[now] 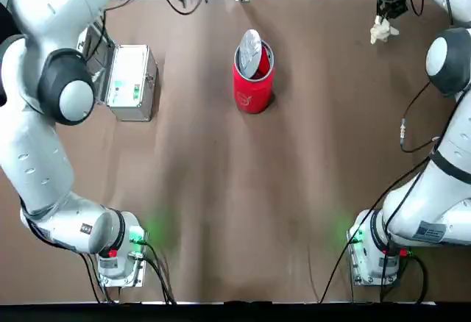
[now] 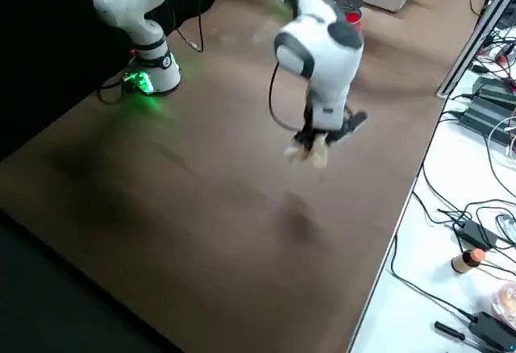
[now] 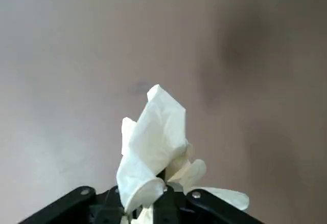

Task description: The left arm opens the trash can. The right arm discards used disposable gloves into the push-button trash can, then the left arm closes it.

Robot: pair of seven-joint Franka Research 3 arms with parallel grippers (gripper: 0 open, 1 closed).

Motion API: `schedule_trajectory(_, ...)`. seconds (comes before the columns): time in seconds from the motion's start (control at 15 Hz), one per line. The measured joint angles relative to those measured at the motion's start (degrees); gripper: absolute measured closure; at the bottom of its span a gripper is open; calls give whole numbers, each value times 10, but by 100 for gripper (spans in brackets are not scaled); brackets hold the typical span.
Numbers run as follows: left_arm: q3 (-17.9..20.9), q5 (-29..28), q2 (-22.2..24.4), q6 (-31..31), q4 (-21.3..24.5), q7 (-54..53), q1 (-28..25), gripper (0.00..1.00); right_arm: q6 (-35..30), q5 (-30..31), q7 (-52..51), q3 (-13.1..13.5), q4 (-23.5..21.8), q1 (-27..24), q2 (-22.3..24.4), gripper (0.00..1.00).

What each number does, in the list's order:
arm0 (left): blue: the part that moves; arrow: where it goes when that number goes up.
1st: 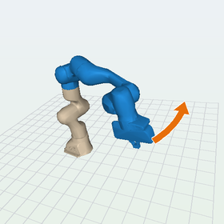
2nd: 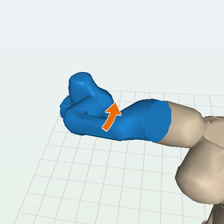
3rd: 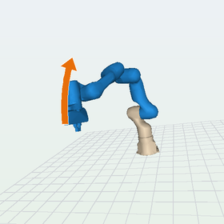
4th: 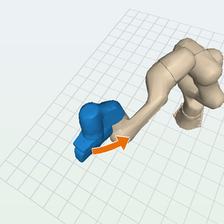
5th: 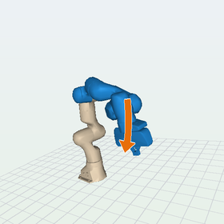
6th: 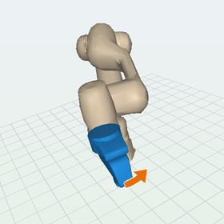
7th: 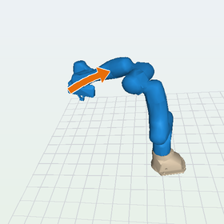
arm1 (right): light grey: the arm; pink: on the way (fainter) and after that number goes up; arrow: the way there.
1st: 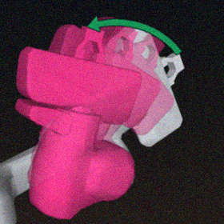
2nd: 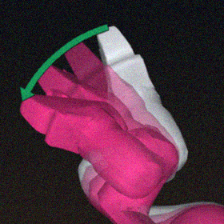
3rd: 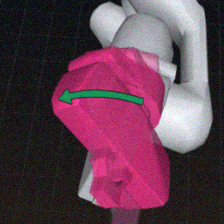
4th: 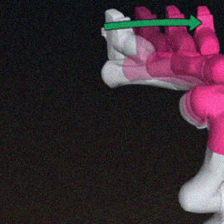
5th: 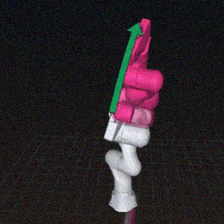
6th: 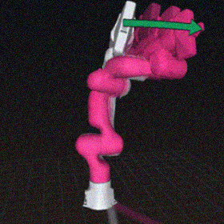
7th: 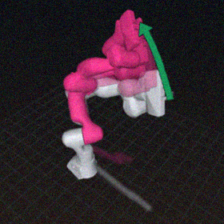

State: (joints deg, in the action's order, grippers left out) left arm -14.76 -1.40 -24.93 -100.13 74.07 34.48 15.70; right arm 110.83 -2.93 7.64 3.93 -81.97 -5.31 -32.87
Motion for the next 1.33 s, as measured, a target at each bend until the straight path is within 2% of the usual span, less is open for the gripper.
schedule_trajectory(0.13,0,0,15,41,-1,-53,-29,0,-32,-32,0,-20,0,11,26,93)
schedule_trajectory(0.33,0,0,40,103,-1,-134,-76,0,-64,-50,2,-70,-2,23,45,93)
schedule_trajectory(0.67,-1,-1,80,193,-1,-222,-140,0,-65,-75,29,-165,-4,49,46,93)
schedule_trajectory(0.87,0,-1,96,221,-1,-233,-148,0,-64,-84,45,-218,-4,53,53,93)
schedule_trajectory(1.13,-1,-1,122,235,-2,-233,-147,0,-65,-108,45,-257,-4,51,57,93)
schedule_trajectory(1.33,-2,-1,159,247,-2,-240,-146,0,-65,-156,16,-267,-4,51,57,93)
